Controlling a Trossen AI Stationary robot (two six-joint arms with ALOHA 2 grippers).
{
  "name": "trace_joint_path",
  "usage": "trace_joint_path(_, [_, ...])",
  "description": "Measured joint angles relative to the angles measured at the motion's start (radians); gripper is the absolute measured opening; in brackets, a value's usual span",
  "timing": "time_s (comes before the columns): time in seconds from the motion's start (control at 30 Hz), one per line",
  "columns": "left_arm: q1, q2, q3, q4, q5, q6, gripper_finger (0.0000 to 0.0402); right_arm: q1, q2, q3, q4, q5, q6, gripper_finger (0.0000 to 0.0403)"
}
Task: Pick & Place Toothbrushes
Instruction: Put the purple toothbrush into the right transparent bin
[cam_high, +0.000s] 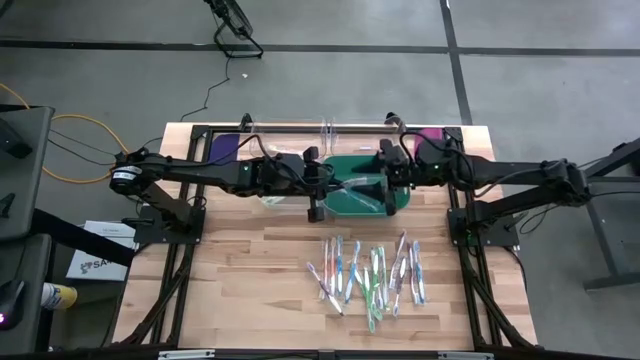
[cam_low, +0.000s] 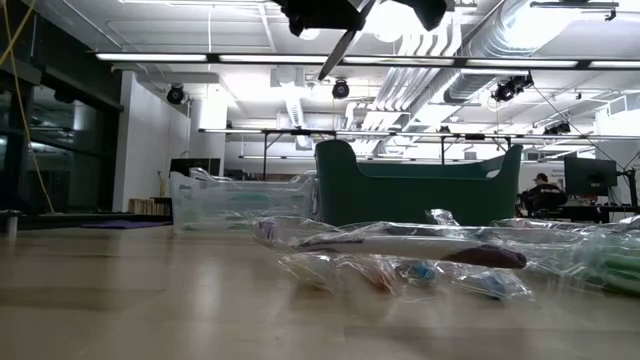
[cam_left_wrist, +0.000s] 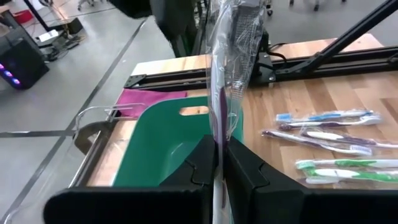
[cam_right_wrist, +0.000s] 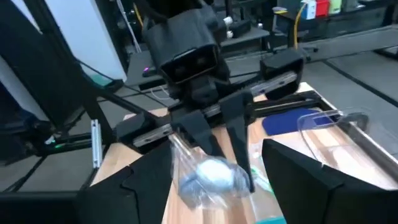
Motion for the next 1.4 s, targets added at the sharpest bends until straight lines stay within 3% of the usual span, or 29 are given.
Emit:
trace_joint_path(0.17, [0.0, 0.0, 0.0, 0.0, 0.013, 0.006, 0.0013, 0.007, 0.013, 0.0, -0.006, -0.002, 0.026, 0.0182])
trace_joint_path(0.5, [-0.001, 0.0, 0.0, 0.0, 0.043, 0.016, 0.0025, 0.016, 0.013, 0.0, -0.01, 0.026, 0.066, 0.0018])
trace_joint_path(0.7, [-0.001, -0.015, 0.0, -0.026, 0.038, 0.126, 0.0086, 0.017, 0.013, 0.0, -0.03, 0.095, 0.099, 0.002])
trace_joint_path(0.87, [0.001, -0.093, 0.001, -0.173, -0.016, 0.189, 0.0126, -0.011, 0.009, 0.0, -0.051, 0.143, 0.106, 0.0013])
trace_joint_path(1.03, [0.0, -0.184, 0.001, -0.363, -0.099, 0.179, 0.013, -0.077, 0.009, 0.0, -0.06, 0.222, 0.098, 0.0018])
trace_joint_path(1.27, [-0.001, -0.255, 0.002, -0.517, -0.105, 0.115, 0.013, -0.235, 0.011, 0.0, -0.074, 0.38, 0.098, 0.0018])
trace_joint_path(1.4, [-0.001, -0.264, 0.0, -0.581, -0.107, 0.09, 0.0131, -0.342, 0.036, 0.0, -0.097, 0.383, 0.128, 0.0024])
